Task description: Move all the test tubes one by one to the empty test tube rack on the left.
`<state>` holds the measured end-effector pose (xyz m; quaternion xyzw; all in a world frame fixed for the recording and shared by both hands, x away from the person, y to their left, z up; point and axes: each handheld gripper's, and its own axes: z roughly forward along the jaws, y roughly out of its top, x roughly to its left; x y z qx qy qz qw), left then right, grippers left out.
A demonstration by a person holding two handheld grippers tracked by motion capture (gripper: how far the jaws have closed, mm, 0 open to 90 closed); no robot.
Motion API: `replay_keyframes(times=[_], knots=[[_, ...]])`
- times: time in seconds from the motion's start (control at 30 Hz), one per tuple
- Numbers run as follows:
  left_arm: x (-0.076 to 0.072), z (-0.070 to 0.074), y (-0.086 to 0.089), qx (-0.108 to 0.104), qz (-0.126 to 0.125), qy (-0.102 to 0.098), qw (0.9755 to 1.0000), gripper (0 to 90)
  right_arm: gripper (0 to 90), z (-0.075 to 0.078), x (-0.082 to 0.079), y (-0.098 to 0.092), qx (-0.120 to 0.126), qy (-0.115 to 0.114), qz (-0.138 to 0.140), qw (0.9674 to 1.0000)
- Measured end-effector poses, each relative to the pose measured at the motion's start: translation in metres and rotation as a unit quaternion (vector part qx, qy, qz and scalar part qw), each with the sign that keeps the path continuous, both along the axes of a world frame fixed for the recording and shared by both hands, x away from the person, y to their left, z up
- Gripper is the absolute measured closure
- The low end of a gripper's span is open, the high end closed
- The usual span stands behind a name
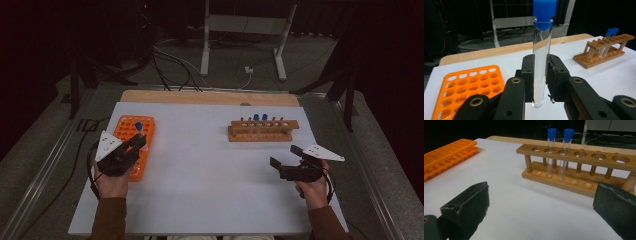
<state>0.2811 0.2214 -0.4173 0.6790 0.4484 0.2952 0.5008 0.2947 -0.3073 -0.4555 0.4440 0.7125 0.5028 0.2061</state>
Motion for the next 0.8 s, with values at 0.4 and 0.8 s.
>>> replay_keyframes(times=[0.4,0.8], knots=[[-0.004,-0.004,0.018,0.0,0.023,0.0,0.9997,78.1,0.9,0.0,0.0,0.0,0.002,-0.002,0.001,1.0],[-0.012,-0.014,0.038,-0.002,0.049,0.008,0.9988,78.0,0.9,0.0,-0.001,-0.001,0.005,-0.001,0.001,1.0]])
